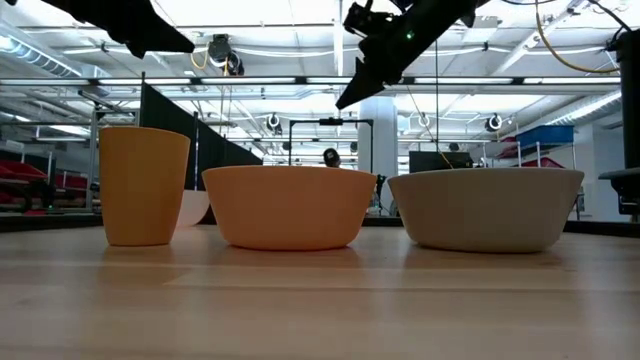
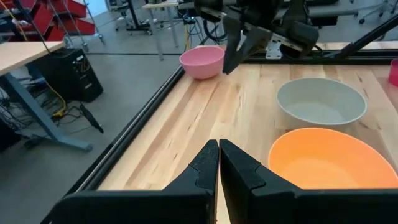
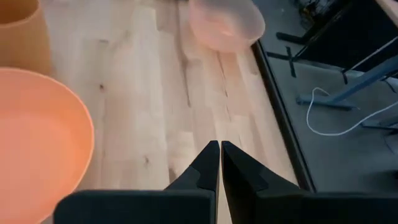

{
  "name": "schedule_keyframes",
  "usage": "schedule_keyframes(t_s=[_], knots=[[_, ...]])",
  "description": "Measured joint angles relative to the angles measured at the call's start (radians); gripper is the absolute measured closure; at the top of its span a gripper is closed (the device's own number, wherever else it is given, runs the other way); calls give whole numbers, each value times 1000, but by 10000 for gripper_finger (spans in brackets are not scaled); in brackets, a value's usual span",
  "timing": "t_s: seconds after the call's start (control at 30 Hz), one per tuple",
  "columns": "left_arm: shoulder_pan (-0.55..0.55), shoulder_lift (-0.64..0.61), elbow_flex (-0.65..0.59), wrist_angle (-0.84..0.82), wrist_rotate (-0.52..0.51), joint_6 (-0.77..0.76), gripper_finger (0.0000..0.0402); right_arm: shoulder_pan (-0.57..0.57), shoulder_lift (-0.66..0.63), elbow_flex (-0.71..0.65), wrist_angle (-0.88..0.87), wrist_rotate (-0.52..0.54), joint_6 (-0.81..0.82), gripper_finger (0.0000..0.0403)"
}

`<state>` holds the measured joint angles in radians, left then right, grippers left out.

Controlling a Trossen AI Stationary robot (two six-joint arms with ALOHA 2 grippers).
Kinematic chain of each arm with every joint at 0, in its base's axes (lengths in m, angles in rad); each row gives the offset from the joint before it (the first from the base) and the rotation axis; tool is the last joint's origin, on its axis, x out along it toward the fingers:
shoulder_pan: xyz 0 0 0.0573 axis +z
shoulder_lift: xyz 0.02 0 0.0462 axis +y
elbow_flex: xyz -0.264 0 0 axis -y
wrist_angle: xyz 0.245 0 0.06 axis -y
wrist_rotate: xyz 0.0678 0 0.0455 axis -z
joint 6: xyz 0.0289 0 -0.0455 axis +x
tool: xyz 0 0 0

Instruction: Nest bowls inside each other

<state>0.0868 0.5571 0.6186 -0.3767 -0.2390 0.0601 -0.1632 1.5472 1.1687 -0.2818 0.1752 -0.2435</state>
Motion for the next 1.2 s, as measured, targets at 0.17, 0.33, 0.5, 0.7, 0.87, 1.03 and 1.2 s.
schedule_keyframes(t_s=[0.17,0.33,0.5,0.7,0.87,1.03,1.2], knots=[[0,0,0,0,2,2,402,40,5,0,-104,-195,70,402],[0,0,0,1,2,7,402,128,5,0,-173,-208,146,385],[0,0,0,1,3,8,402,170,32,0,-134,-208,162,347],[0,0,0,0,3,33,402,148,155,0,-55,-168,155,301],[0,0,0,1,3,34,402,111,208,0,-45,-117,166,275],[0,0,0,0,3,34,402,82,216,0,-52,-145,181,261],[0,0,0,-2,3,34,402,84,212,0,-30,-209,231,254]])
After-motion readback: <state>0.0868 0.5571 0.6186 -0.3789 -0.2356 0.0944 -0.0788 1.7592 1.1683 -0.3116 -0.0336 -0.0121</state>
